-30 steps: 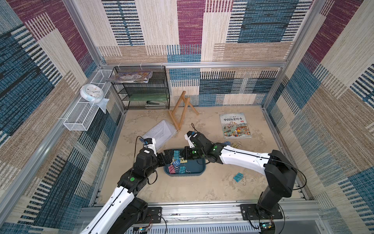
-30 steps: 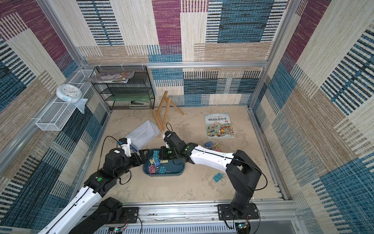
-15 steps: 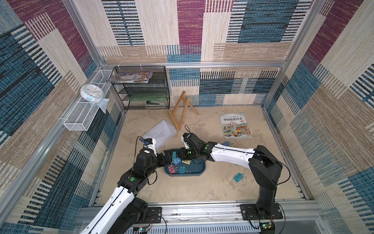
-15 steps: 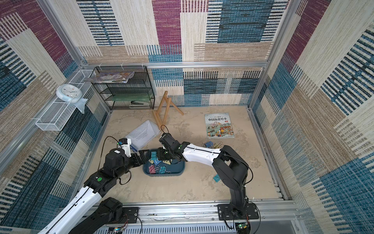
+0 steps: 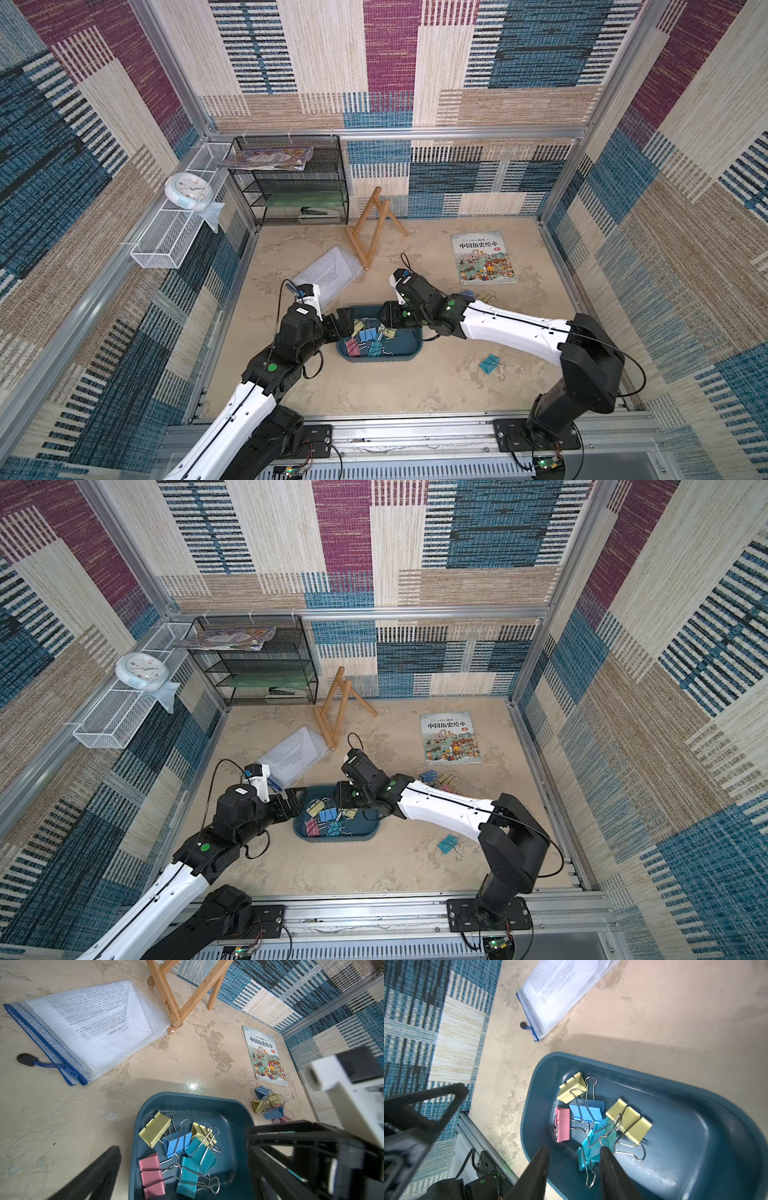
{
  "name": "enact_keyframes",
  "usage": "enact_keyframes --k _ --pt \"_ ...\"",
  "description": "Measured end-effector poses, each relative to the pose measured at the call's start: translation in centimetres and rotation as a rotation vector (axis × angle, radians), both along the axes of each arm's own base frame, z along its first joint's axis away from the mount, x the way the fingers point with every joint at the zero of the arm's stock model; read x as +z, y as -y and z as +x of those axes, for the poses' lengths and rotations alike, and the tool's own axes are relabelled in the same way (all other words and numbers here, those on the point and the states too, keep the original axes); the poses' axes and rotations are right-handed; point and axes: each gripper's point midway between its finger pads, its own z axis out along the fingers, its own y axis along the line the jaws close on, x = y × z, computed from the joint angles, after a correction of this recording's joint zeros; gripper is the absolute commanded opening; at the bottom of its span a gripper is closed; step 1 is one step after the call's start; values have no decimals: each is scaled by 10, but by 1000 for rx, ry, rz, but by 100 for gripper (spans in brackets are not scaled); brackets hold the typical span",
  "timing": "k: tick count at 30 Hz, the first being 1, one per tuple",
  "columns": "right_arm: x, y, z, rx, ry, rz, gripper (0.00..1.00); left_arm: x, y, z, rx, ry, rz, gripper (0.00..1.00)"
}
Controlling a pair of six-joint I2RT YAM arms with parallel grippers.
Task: Put the binder clips in the storage box
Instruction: Place the binder clip in the storage box, then pick up the binder clip at the center of the board.
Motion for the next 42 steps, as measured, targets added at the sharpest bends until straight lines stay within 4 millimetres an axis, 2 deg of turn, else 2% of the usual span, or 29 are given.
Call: enact_keyframes --k 2,5,9,14,17,22,27,30,36,42 --pt "16 15 3 -47 45 3 44 -1 0 0 0 -4 1 99" --pt "39 49 7 -141 132 0 43 -1 1 1 -3 -8 1 99" --pt "57 114 15 -312 240 -12 43 1 2 2 -4 -1 -2 99" --pt "61 198 27 -541 293 -18 43 1 3 3 -5 -1 -8 99" --pt "48 226 25 -607 271 -45 43 1 5 3 -16 -4 -14 99" --pt "10 242 26 -635 166 -146 43 -2 7 5 -16 -13 -14 99" --pt "-43 232 24 -585 3 -268 43 -3 7 5 -19 -19 -14 99" --pt "-66 230 27 -575 -70 -355 43 -2 7 5 -19 -16 -16 99" --pt "-98 237 33 -578 -121 -502 43 -2 6 2 -18 -5 -19 99" --pt "-116 242 34 -572 -131 -571 29 -4 5 2 -15 -12 -14 99"
